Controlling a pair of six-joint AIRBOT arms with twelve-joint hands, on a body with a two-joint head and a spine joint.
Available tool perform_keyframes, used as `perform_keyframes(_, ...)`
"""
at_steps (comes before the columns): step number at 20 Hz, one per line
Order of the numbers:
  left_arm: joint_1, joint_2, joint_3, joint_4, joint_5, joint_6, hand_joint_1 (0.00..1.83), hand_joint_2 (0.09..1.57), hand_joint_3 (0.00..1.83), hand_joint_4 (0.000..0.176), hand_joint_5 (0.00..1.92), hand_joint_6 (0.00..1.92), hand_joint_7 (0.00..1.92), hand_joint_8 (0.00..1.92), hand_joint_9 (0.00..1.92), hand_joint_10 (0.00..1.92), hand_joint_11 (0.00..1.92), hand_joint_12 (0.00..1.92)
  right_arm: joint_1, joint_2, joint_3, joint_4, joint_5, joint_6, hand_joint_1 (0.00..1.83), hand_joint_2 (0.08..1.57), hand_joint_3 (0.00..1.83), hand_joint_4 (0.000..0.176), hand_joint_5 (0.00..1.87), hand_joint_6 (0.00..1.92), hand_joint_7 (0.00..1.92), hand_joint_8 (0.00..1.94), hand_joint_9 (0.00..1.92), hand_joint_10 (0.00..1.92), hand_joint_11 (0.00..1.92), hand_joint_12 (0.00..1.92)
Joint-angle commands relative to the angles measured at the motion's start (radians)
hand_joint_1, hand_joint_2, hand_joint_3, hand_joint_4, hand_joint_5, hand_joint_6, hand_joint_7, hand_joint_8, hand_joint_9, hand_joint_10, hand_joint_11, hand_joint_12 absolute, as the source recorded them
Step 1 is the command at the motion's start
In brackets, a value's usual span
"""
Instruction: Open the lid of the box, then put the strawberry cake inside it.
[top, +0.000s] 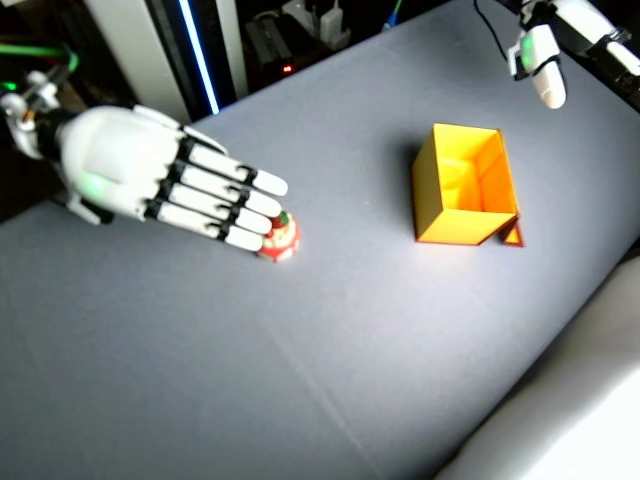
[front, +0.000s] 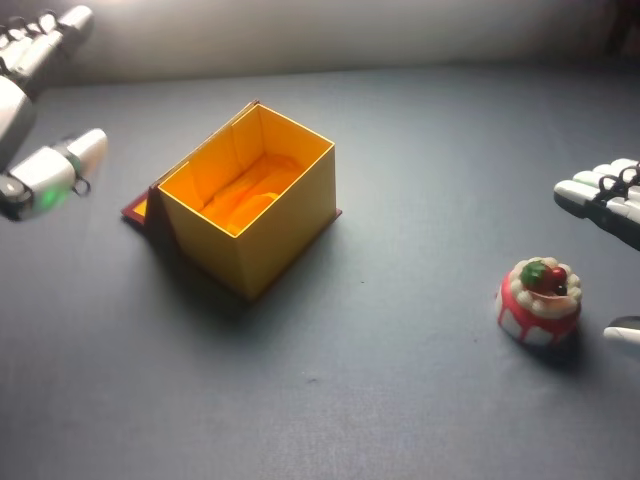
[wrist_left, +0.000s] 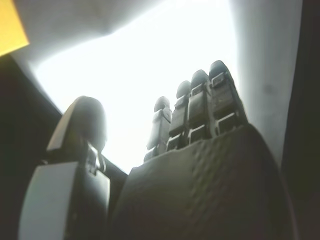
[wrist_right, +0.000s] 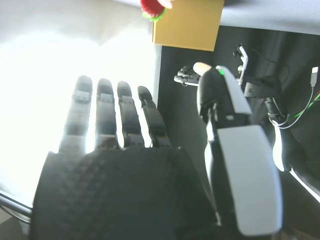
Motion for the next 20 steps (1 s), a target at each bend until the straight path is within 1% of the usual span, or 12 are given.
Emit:
perform_keyframes(1, 0.005, 0.020, -0.009, 0.052, -0.159, 0.000, 0.68, 1.40, 0.00, 0.133, 0.00, 0.00, 0.00, 0.00, 0.00, 0.00, 0.00, 0.00, 0.018, -0.002, 0.009, -0.005, 0.099, 0.007, 0.63, 1.26, 0.00, 0.000, 0.00, 0.00, 0.00, 0.00, 0.00, 0.00, 0.00, 0.00)
perform_keyframes(4, 0.053, 0.060, -0.073, 0.177, -0.179, 0.001, 0.68, 1.41, 0.00, 0.123, 0.01, 0.00, 0.00, 0.00, 0.00, 0.00, 0.03, 0.02, 0.073, -0.030, 0.043, -0.023, 0.013, 0.009, 0.66, 1.23, 0.00, 0.000, 0.00, 0.00, 0.00, 0.00, 0.00, 0.00, 0.00, 0.00)
perform_keyframes(6, 0.078, 0.085, -0.111, 0.251, -0.176, 0.001, 0.79, 1.39, 0.00, 0.076, 0.04, 0.01, 0.00, 0.00, 0.00, 0.00, 0.00, 0.74, 0.112, -0.053, 0.065, -0.037, -0.041, 0.009, 0.73, 1.18, 0.00, 0.000, 0.00, 0.00, 0.00, 0.00, 0.01, 0.00, 0.00, 0.00)
perform_keyframes(7, 0.092, 0.099, -0.131, 0.283, -0.176, 0.001, 0.79, 1.39, 0.00, 0.076, 0.03, 0.01, 0.00, 0.00, 0.00, 0.00, 0.00, 0.66, 0.129, -0.067, 0.079, -0.040, -0.070, 0.009, 0.76, 1.16, 0.00, 0.000, 0.00, 0.00, 0.00, 0.00, 0.02, 0.01, 0.04, 0.02)
perform_keyframes(9, 0.114, 0.116, -0.160, 0.328, -0.184, 0.000, 0.75, 1.37, 0.00, 0.062, 0.04, 0.01, 0.00, 0.00, 0.00, 0.00, 0.00, 0.03, 0.153, -0.096, 0.106, -0.041, -0.129, 0.009, 0.81, 1.09, 0.04, 0.000, 0.00, 0.00, 0.00, 0.00, 0.05, 0.03, 0.00, 0.70)
perform_keyframes(11, 0.125, 0.127, -0.181, 0.353, -0.200, 0.000, 0.70, 1.39, 0.00, 0.048, 0.03, 0.00, 0.00, 0.00, 0.00, 0.00, 0.00, 0.07, 0.166, -0.122, 0.133, -0.040, -0.184, 0.009, 0.84, 1.09, 0.02, 0.000, 0.00, 0.00, 0.02, 0.00, 0.07, 0.04, 0.00, 0.74)
perform_keyframes(12, 0.131, 0.130, -0.187, 0.360, -0.210, 0.000, 0.62, 1.41, 0.00, 0.059, 0.01, 0.00, 0.00, 0.00, 0.00, 0.00, 0.00, 0.21, 0.173, -0.135, 0.147, -0.036, -0.210, 0.009, 0.94, 1.10, 0.00, 0.000, 0.14, 0.02, 0.29, 0.03, 0.19, 0.31, 0.00, 1.24)
perform_keyframes(13, 0.135, 0.131, -0.190, 0.363, -0.215, -0.001, 0.62, 1.41, 0.00, 0.059, 0.01, 0.00, 0.00, 0.00, 0.00, 0.00, 0.00, 0.21, 0.179, -0.144, 0.157, -0.034, -0.228, 0.009, 0.94, 1.10, 0.00, 0.000, 0.14, 0.02, 0.29, 0.03, 0.19, 0.31, 0.00, 1.24)
perform_keyframes(14, 0.140, 0.132, -0.193, 0.367, -0.222, -0.003, 0.65, 1.40, 0.00, 0.058, 0.01, 0.01, 0.00, 0.00, 0.00, 0.00, 0.00, 0.13, 0.192, -0.158, 0.174, -0.030, -0.253, 0.009, 1.19, 1.18, 0.01, 0.000, 0.62, 0.97, 0.85, 1.04, 0.76, 1.13, 0.57, 1.68)
perform_keyframes(15, 0.143, 0.134, -0.195, 0.368, -0.225, -0.005, 0.65, 1.40, 0.00, 0.058, 0.01, 0.01, 0.00, 0.00, 0.00, 0.00, 0.00, 0.13, 0.195, -0.161, 0.180, -0.030, -0.255, 0.014, 1.19, 1.18, 0.01, 0.000, 0.62, 0.97, 0.85, 1.04, 0.76, 1.13, 0.57, 1.68)
perform_keyframes(16, 0.148, 0.137, -0.198, 0.370, -0.232, -0.007, 0.66, 1.41, 0.00, 0.018, 0.01, 0.00, 0.00, 0.00, 0.00, 0.00, 0.00, 0.01, 0.202, -0.161, 0.181, -0.031, -0.253, 0.016, 1.13, 1.23, 0.00, 0.000, 0.75, 1.27, 0.95, 1.68, 1.18, 1.79, 1.23, 1.91)
perform_keyframes(20, 0.179, 0.153, -0.216, 0.369, -0.257, -0.007, 0.70, 1.40, 0.00, 0.016, 0.00, 0.00, 0.00, 0.00, 0.00, 0.00, 0.00, 0.00, 0.264, -0.141, 0.172, -0.092, -0.237, 0.017, 1.19, 1.28, 0.00, 0.000, 0.64, 1.27, 0.75, 1.64, 0.77, 1.76, 0.73, 1.92)
